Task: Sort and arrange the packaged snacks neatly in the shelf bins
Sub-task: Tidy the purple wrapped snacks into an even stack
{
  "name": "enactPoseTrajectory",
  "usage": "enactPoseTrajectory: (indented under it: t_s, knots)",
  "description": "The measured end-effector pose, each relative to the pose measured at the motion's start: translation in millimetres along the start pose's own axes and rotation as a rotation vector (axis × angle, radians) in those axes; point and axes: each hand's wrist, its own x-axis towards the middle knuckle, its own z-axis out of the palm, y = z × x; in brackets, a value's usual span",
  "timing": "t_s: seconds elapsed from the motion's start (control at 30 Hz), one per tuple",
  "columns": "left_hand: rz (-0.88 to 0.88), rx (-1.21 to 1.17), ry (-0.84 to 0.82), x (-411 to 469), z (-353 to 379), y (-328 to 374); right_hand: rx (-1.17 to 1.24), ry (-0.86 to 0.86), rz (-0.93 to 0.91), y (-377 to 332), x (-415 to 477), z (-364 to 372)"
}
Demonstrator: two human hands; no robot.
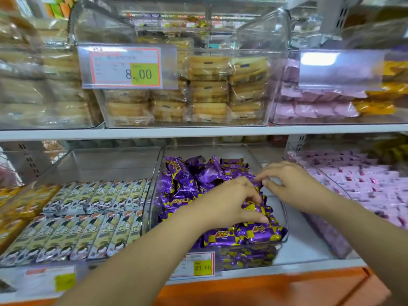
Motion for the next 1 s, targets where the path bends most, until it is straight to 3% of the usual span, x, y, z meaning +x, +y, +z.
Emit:
enactPoseTrajectory:
  t_s: [0.1,0.2,0.43,0.77,1.0]
  knots:
    - [0.025,-0.003,0.044,-9.1,-12.9,-8.4,0.011,-0.028,-0.019,-10.2,4.2,0.5]
    - [-0.023,0.019,0.193,-26.3,-32.5,-29.1,0.024,-0.030,-0.038,-26.0,12.9,4.4]
    - [-0.337,0.062,0.517,-69.3,-60.4,-95.3,0.090,-0.078,-0.097,-74.9,51.4,25.1]
    - [-0.364,0.023,0.499,-88.8,-62.2,-122.2,0.057,-0.215,-0.152,-118.1,112.6,85.6]
    - [-0.374,0.013,0.462,-91.7,-63.9,-121.7,0.103,0.086,-0.094,-104.5,98.4,62.3]
